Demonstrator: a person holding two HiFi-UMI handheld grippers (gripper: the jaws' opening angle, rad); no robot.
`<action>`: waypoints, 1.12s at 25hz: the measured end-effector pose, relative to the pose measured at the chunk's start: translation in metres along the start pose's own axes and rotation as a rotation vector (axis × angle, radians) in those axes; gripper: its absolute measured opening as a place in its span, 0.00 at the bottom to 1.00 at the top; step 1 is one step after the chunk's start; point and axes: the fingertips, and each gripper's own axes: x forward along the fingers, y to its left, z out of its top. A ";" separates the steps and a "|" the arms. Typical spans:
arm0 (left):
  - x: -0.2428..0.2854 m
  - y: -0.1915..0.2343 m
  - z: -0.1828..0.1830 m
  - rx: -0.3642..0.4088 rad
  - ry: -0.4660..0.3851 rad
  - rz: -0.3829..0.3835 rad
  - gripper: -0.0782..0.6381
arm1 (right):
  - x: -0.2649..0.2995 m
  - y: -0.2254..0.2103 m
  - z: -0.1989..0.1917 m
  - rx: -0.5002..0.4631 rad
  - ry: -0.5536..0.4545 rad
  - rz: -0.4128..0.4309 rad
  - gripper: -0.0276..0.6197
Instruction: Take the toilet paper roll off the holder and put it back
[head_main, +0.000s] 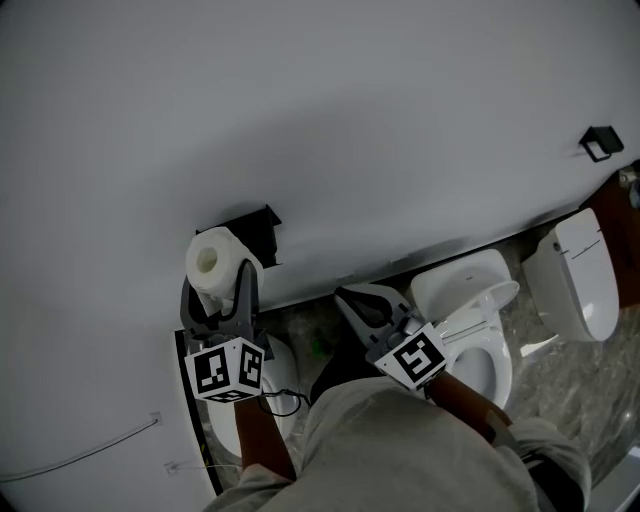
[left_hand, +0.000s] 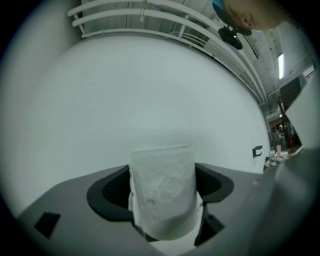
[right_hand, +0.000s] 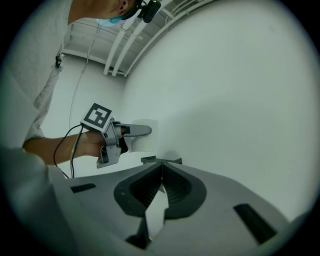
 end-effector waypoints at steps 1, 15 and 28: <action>0.006 0.001 0.000 0.003 -0.001 -0.004 0.65 | 0.005 -0.003 0.002 -0.010 -0.005 0.000 0.05; 0.089 0.021 -0.015 -0.002 0.045 -0.016 0.65 | 0.086 -0.047 0.017 -0.008 -0.013 0.034 0.05; 0.114 0.015 -0.054 0.013 0.133 -0.033 0.65 | 0.101 -0.071 -0.005 0.036 0.027 0.010 0.05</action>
